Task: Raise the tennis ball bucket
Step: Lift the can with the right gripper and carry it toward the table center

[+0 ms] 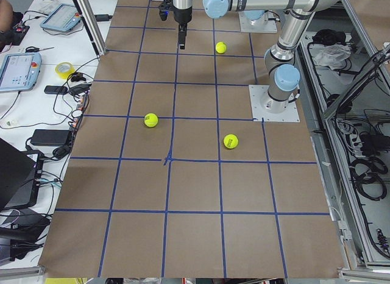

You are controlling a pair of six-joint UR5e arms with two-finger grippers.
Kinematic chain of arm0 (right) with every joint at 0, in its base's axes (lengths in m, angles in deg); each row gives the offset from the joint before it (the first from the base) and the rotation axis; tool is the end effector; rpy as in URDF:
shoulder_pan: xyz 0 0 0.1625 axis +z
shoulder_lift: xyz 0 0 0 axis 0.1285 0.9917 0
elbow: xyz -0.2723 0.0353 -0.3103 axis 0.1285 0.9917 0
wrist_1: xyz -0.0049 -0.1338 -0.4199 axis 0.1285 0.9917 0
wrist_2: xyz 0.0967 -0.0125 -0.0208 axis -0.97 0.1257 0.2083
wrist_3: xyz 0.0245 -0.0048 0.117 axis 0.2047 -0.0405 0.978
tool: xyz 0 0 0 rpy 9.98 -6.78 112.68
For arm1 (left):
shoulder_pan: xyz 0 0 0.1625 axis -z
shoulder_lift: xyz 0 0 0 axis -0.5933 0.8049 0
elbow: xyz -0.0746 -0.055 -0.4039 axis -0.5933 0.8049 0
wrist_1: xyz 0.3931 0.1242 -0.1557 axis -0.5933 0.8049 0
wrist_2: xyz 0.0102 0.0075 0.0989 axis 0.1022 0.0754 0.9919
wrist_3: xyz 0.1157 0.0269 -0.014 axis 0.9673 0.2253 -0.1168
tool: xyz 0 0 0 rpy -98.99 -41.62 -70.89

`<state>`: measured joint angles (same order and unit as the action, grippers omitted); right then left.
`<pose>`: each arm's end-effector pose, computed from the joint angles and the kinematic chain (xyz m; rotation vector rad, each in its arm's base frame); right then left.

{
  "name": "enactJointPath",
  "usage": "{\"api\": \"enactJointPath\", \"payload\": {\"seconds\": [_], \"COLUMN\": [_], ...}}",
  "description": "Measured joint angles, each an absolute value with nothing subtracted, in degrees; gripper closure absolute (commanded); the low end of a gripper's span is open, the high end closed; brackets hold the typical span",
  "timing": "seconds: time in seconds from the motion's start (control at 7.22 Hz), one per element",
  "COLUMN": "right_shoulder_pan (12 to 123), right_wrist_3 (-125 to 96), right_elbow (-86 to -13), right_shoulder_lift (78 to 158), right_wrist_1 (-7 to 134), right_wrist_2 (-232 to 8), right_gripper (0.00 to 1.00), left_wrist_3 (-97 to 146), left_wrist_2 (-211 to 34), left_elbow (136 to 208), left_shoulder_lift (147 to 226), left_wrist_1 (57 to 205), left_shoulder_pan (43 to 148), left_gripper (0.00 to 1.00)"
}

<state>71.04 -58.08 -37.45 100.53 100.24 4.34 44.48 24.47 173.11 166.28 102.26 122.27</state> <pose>-0.2038 -0.6951 0.1610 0.0311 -3.1190 -0.1568 -0.0931 -0.5241 0.4507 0.0340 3.1162 -0.0255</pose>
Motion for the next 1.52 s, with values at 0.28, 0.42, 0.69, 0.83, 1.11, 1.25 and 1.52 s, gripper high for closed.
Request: {"api": "enactJointPath", "payload": {"seconds": [0.28,0.42,0.69,0.83,1.11,1.25,1.52], "right_shoulder_pan": [71.9,73.2,79.9,84.6,93.9,98.5,108.5], "right_wrist_3": [-66.6,-73.3,-82.8,-85.8,-91.9,-93.9,-97.1], "right_elbow": [-37.6,-37.6,-38.2,-39.5,-43.4,-44.6,-45.0], "right_shoulder_lift": [103.6,105.3,109.3,111.1,112.6,112.7,112.6], "right_wrist_1": [95.2,92.8,91.1,91.7,97.4,99.9,102.4], "right_wrist_2": [2.3,0.1,-1.4,-1.3,-1.8,-2.0,-1.5], "right_gripper": [0.31,0.3,0.3,0.29,0.32,0.31,0.31], "left_wrist_3": [44.6,44.8,45.0,45.1,46.5,48.3,51.5], "left_wrist_2": [24.5,24.6,24.7,24.6,24.4,24.3,23.9], "left_elbow": [173.1,173.1,173.0,172.9,172.5,172.4,172.1], "left_shoulder_lift": [166.2,166.2,166.0,166.0,165.9,165.9,165.9], "left_wrist_1": [102.3,102.3,102.3,102.4,102.5,102.5,102.4], "left_shoulder_pan": [122.2,122.2,121.1,119.1,114.6,113.2,109.5], "left_gripper": [0.0,0.0,0.0,0.0,0.0,0.0,0.0]}}
